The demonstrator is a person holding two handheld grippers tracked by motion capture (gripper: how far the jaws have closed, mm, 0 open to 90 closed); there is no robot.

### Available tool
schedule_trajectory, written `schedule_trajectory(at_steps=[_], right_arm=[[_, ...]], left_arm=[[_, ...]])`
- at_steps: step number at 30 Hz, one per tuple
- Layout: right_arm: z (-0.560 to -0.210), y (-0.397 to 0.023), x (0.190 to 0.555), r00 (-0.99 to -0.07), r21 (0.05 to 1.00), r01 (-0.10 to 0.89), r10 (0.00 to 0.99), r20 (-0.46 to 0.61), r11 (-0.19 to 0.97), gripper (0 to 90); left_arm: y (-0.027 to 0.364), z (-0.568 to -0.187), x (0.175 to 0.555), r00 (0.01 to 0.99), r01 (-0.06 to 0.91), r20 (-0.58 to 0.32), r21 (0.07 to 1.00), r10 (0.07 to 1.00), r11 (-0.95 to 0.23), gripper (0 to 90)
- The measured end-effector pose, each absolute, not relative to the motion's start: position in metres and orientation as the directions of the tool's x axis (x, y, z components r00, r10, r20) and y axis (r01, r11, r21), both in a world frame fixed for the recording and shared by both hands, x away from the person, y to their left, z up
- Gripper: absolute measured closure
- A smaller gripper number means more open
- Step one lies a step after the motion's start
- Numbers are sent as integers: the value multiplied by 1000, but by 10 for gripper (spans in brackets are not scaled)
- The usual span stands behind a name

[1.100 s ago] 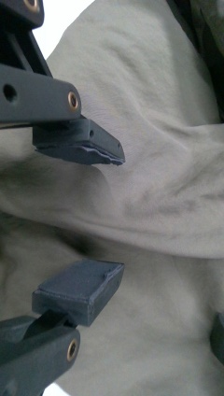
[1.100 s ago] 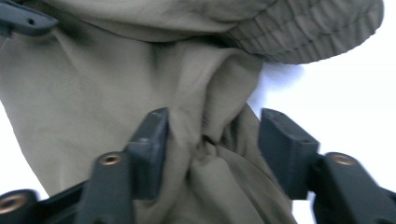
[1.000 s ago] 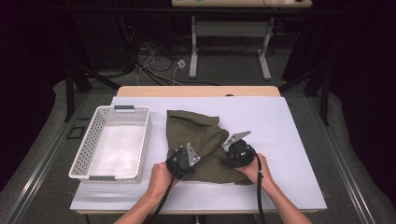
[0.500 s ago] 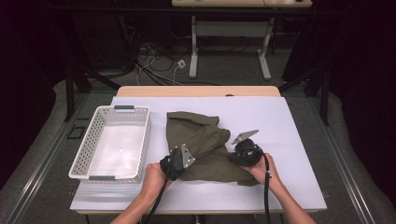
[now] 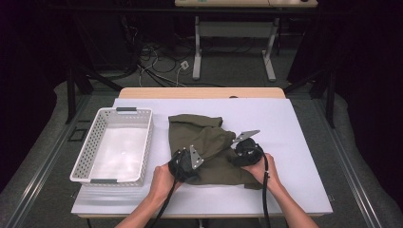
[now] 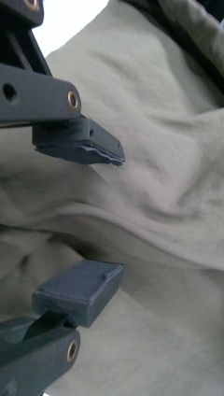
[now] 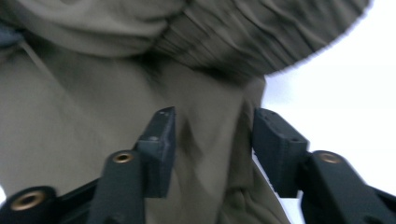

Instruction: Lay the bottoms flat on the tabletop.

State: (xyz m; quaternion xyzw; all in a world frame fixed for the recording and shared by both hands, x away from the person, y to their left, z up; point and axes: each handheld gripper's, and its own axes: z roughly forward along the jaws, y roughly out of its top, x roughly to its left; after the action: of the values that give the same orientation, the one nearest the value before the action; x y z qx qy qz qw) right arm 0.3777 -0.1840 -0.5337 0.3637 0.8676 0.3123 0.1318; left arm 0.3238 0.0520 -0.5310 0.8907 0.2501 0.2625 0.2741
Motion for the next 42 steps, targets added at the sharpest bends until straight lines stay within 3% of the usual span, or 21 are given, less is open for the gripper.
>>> schedule_trajectory(at_steps=[1, 5, 7, 9, 19, 20, 22, 24, 29, 33, 36, 39, 42], right_arm=[[-535, -182, 379, -705, 636, 545, 710, -6, 546, 588], [-542, -176, 380, -707, 622, 555, 707, 3, 552, 803], [-541, -177, 379, -710, 626, 553, 704, 11, 549, 847], [-538, -179, 377, -717, 619, 552, 696, 12, 558, 859], [-521, -200, 365, -704, 567, 598, 710, 34, 566, 856], [-523, -201, 366, -701, 578, 592, 713, 26, 561, 838], [-526, -198, 368, -705, 574, 584, 709, 8, 574, 709], [-529, -196, 371, -703, 586, 582, 711, 16, 563, 623], [-529, -193, 379, -697, 652, 539, 717, -10, 533, 552], [-535, -189, 383, -698, 644, 553, 716, 12, 529, 564], [-539, -186, 382, -682, 634, 580, 731, 35, 511, 590], [-542, -186, 383, -694, 633, 568, 719, 27, 525, 698], [-545, -186, 383, -695, 631, 579, 718, 51, 516, 814]], left_arm=[[51, -533, 324, 736, 293, 343, 616, 584, -731, 419], [52, -538, 324, 754, 272, 340, 618, 563, -738, 695], [52, -540, 321, 755, 264, 350, 612, 555, -745, 822], [54, -539, 320, 755, 267, 346, 613, 557, -743, 891], [72, -524, 318, 755, 306, 298, 627, 584, -716, 896], [72, -526, 318, 757, 310, 292, 628, 585, -714, 894], [69, -528, 320, 759, 305, 296, 625, 580, -718, 876], [66, -528, 320, 763, 301, 293, 628, 576, -718, 809], [55, -521, 319, 754, 292, 302, 641, 583, -710, 451], [44, -525, 316, 771, 260, 318, 634, 552, -728, 380], [39, -533, 316, 776, 252, 334, 613, 535, -749, 435], [42, -537, 317, 778, 250, 334, 613, 532, -750, 662], [48, -536, 320, 780, 260, 309, 631, 544, -731, 823]])
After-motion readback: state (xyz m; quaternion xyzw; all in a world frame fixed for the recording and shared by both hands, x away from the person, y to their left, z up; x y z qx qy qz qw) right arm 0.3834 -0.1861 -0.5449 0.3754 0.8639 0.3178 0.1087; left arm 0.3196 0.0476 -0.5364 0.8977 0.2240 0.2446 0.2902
